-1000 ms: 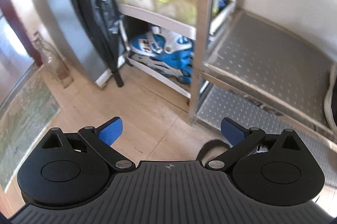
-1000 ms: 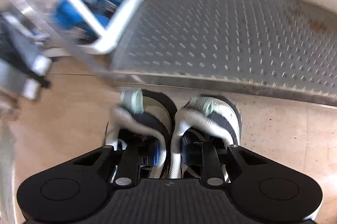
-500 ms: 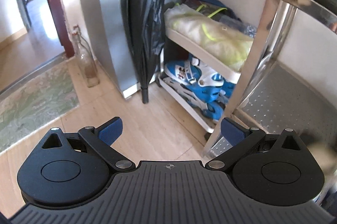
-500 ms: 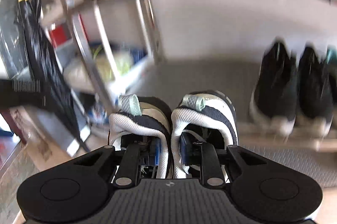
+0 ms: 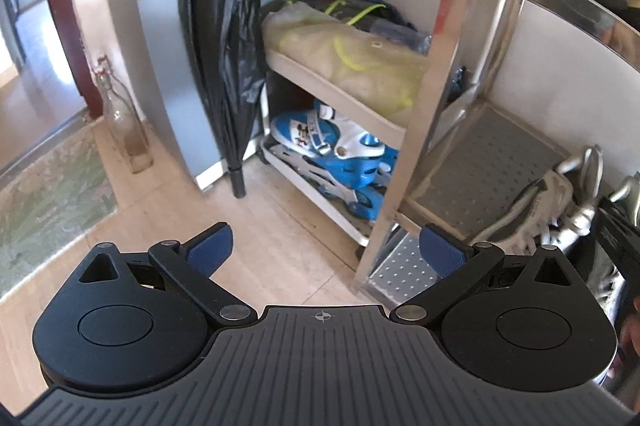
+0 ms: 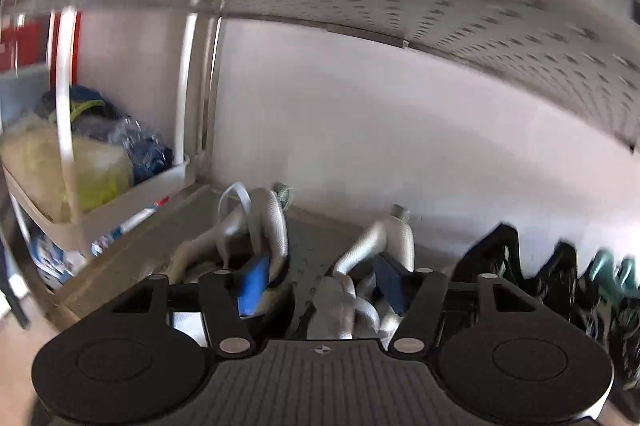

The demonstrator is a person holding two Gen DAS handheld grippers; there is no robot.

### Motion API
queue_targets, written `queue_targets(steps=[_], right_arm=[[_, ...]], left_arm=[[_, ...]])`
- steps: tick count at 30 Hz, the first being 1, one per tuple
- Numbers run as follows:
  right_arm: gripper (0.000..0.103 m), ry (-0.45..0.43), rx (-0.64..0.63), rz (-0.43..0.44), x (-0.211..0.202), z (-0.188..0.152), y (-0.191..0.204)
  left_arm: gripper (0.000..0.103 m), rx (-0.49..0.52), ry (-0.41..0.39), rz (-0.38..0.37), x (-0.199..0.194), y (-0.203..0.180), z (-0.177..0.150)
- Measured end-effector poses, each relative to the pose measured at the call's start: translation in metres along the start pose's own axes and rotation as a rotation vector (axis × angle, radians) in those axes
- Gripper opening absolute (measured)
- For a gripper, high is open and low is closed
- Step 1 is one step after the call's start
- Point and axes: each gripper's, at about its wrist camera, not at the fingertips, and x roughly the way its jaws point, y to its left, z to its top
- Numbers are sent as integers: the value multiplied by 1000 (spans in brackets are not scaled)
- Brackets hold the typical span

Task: Organize scattered shoes
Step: 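Lift the white-black sneakers up onto the shelf beside the black sneakers, right tool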

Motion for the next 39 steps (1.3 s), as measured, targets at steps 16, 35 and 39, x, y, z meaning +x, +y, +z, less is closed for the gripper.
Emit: queue_targets(steps=[16, 35, 39], right_arm=[[31, 358, 141, 512, -66, -69, -26], [0, 374, 247, 347, 26, -47, -33], [23, 388, 278, 349, 28, -45, -27]], left_arm=[[102, 129, -9, -20, -9, -57, -23], [102, 161, 7, -24, -6, -72, -27], [102, 138, -12, 0, -6, -65, -24]])
